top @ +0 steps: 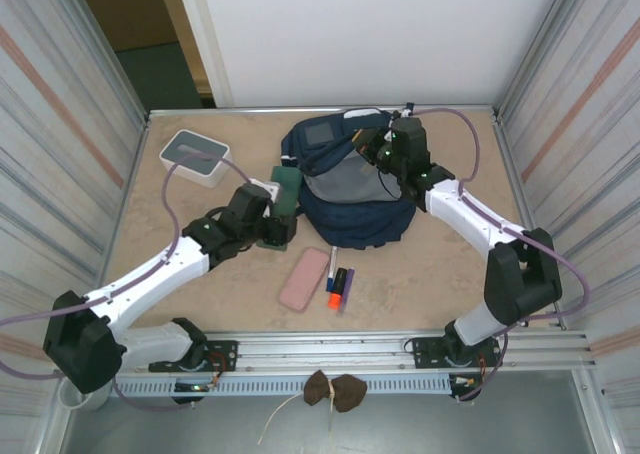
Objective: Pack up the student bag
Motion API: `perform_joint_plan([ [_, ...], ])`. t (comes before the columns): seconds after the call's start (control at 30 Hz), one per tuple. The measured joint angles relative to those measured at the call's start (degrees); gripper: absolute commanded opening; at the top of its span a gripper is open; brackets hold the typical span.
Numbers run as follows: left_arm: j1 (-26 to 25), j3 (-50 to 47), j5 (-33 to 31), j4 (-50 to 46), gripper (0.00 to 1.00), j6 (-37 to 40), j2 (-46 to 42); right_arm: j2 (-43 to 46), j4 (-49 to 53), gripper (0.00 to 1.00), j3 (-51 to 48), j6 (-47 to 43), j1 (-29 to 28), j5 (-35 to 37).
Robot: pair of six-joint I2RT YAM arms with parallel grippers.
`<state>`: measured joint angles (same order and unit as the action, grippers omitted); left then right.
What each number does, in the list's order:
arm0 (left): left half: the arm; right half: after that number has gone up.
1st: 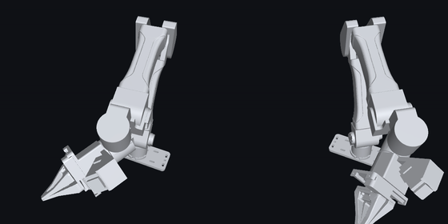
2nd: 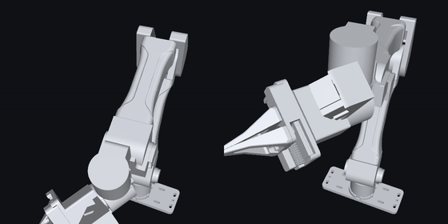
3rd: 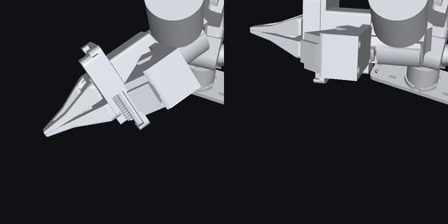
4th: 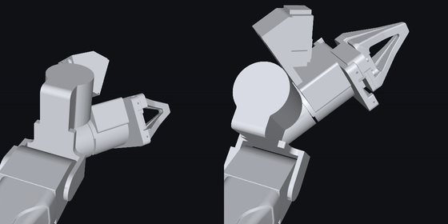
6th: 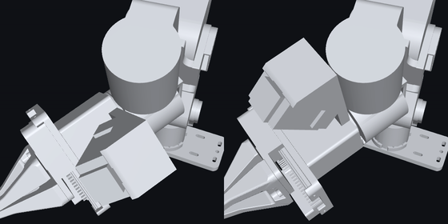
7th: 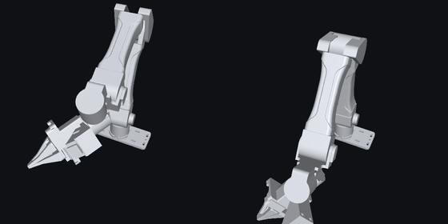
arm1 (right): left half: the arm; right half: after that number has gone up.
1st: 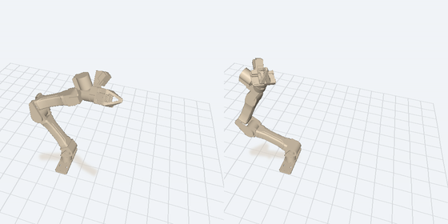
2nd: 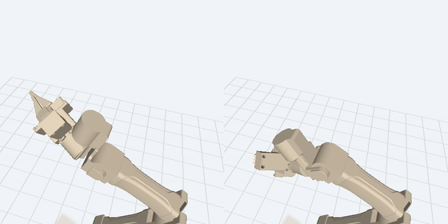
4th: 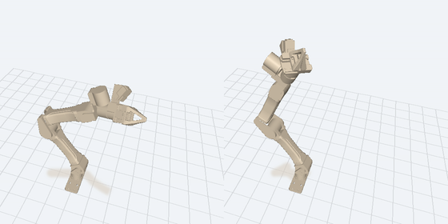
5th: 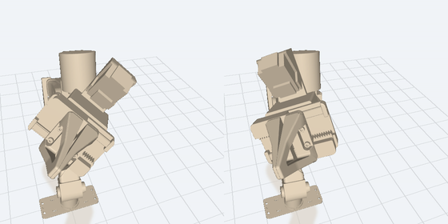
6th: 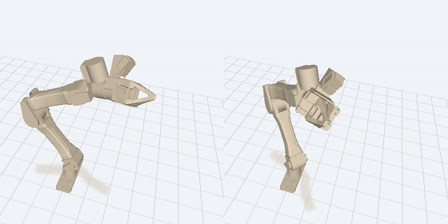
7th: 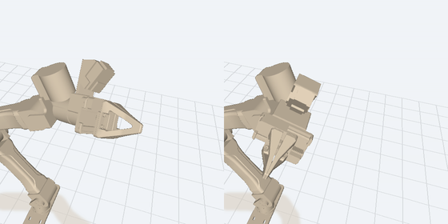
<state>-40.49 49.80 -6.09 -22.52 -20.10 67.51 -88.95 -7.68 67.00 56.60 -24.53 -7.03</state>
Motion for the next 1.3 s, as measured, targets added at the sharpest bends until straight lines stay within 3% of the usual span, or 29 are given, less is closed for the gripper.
perform_joint_plan([
  [0.17,-6.34,3.41,4.2,1.51,0.52,-0.98,5.2,-2.64,0.04,0.0,2.78,1.07,0.0,-0.22],
  [0.4,-7.1,10.58,6.97,4.22,0.53,-1.01,16.28,-3.23,0.66,0.0,4.5,1.97,0.02,-0.76],
  [0.57,-4.79,16.48,9.22,4.57,0.55,-1.22,22.23,-3.23,0.92,0.0,5.11,2.56,0.07,-2.25],
  [0.83,3.13,27.54,13.57,3.54,0.63,-2.49,33.88,-3.23,0.87,0.0,5.25,2.95,0.46,-4.79],
  [1.1,5.97,34.53,17.18,1.62,0.67,-2.89,41.29,-3.48,1.18,0.0,5.33,4.11,2.1,-9.01],
  [1.3,6.75,36.68,16.52,3.26,0.83,-5.25,43.34,-3.76,1.29,0.0,5.33,4.81,3.02,-10.67],
])
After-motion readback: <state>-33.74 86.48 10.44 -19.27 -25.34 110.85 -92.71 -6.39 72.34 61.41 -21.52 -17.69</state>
